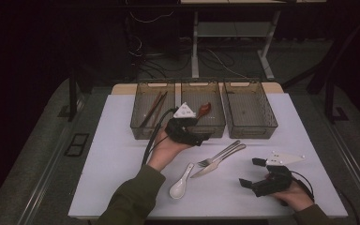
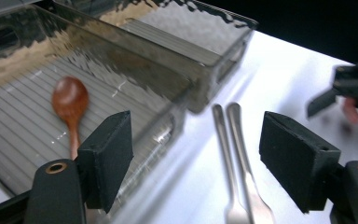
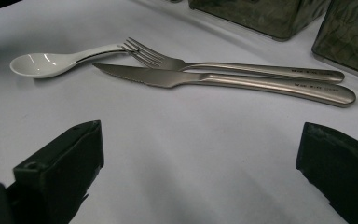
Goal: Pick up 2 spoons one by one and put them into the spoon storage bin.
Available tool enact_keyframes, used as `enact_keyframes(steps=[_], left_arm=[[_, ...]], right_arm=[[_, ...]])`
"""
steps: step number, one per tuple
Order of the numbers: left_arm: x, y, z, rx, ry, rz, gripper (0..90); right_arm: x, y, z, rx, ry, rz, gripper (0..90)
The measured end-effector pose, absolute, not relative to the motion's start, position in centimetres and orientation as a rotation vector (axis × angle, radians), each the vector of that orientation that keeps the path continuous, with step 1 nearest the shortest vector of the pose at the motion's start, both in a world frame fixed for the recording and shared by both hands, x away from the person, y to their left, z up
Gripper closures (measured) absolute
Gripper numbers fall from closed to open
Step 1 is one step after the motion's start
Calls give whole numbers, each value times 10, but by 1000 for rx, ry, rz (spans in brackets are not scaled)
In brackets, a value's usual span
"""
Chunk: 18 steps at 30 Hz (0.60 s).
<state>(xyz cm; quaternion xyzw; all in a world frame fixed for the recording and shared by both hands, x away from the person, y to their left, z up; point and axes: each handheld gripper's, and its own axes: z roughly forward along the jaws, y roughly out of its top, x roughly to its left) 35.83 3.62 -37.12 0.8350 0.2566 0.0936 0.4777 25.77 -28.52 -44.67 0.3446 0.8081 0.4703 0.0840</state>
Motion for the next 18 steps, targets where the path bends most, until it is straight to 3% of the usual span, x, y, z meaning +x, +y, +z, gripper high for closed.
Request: enact_keyframes(steps=[9, 18], left_arm=[[325, 63, -389, 2068, 626, 227, 263], [296, 80, -404, 2112, 605, 180, 447]], right_arm=[[258, -285, -447, 1029, 2408, 1399, 5], [258, -286, -447, 1032, 2406, 1391, 5]])
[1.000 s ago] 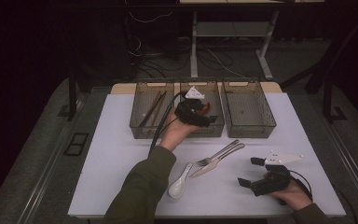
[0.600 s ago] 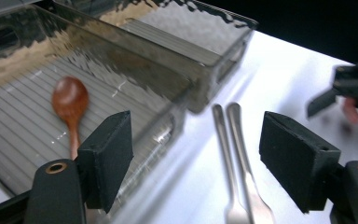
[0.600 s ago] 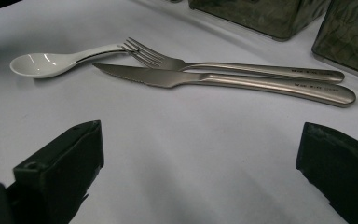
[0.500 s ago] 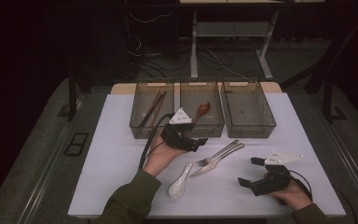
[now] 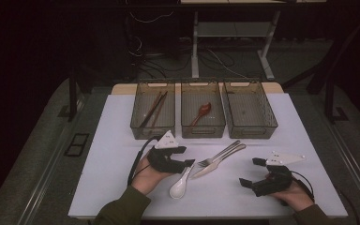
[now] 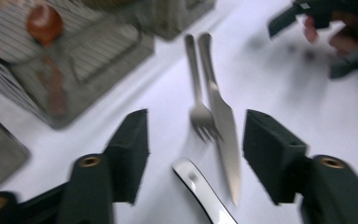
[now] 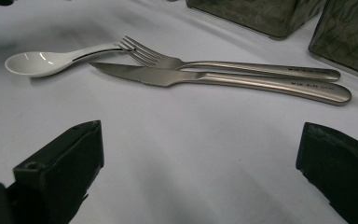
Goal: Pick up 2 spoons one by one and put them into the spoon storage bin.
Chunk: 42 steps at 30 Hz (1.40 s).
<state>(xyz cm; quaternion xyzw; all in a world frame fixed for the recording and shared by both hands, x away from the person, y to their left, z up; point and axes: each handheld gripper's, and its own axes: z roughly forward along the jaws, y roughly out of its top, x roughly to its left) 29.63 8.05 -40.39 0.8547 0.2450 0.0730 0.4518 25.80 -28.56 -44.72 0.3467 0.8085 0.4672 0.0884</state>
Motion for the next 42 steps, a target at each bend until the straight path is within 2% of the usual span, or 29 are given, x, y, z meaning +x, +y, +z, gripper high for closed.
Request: enact_keyframes(steps=[5, 14, 22, 32, 42], left_arm=[[277, 86, -410, 2139, 575, 155, 638], [254, 89, -419, 2181, 566, 77, 880], [232, 79, -430, 2241, 532, 21, 888], [230, 76, -439, 2321, 549, 14, 889], [236, 87, -438, 2342, 618, 107, 889]], right_arm=[[258, -286, -447, 1032, 2405, 1390, 5], [258, -285, -447, 1032, 2408, 1385, 5], [258, -285, -448, 1031, 2407, 1387, 5], [258, -284, -448, 1031, 2409, 1384, 5], [258, -285, -447, 1030, 2406, 1387, 5]])
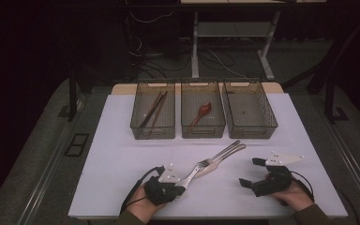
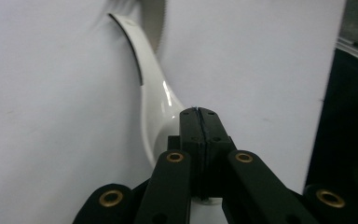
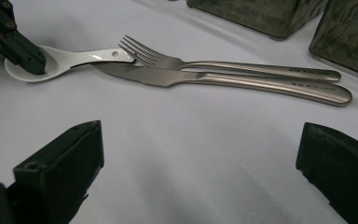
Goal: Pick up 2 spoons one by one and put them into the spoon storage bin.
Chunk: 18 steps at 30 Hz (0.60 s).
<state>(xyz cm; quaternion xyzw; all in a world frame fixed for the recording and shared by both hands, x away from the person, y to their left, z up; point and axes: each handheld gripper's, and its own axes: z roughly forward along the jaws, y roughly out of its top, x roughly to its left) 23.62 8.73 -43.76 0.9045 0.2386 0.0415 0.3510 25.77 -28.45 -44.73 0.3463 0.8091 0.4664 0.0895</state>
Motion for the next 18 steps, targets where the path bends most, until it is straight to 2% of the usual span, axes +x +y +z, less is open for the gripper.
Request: enact_keyframes(steps=[11, 18], left_arm=[[248, 106, -436, 2351, 680, 183, 889], [249, 106, -436, 2359, 662, 197, 887]], right_arm=[[258, -284, -447, 1030, 2409, 1386, 5], [258, -284, -447, 1031, 2408, 1386, 5]])
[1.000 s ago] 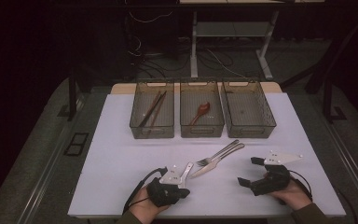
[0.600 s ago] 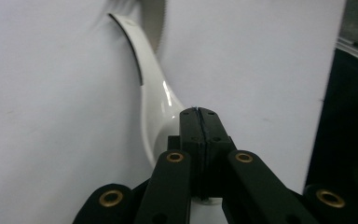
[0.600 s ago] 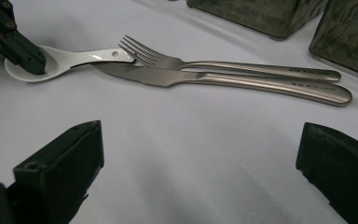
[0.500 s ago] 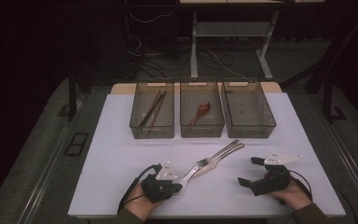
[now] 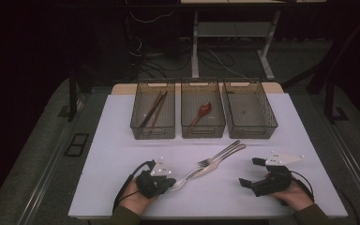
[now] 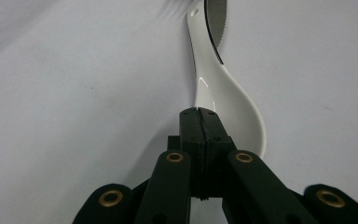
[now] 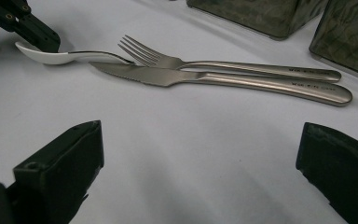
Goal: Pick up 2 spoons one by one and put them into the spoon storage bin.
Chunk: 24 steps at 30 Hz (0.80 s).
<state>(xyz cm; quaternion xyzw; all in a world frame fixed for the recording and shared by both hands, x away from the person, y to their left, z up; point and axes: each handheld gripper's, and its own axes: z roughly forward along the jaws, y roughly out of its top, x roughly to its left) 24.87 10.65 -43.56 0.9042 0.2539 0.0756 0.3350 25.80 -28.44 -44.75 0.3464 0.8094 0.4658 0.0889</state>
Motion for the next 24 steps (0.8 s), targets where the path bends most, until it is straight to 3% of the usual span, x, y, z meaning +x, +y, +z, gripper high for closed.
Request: enact_keyframes(steps=[9, 17, 21, 24], left_arm=[[247, 106, -435, 2305, 663, 136, 804], [248, 102, -440, 2324, 652, 113, 545], [246, 100, -441, 2318, 645, 94, 523], [245, 96, -442, 2324, 624, 76, 587]], right_arm=[[258, -285, -447, 1030, 2407, 1387, 5], [258, -285, -447, 1030, 2407, 1387, 5], [258, -284, -447, 1030, 2409, 1386, 5], [258, -284, -447, 1030, 2410, 1386, 5]])
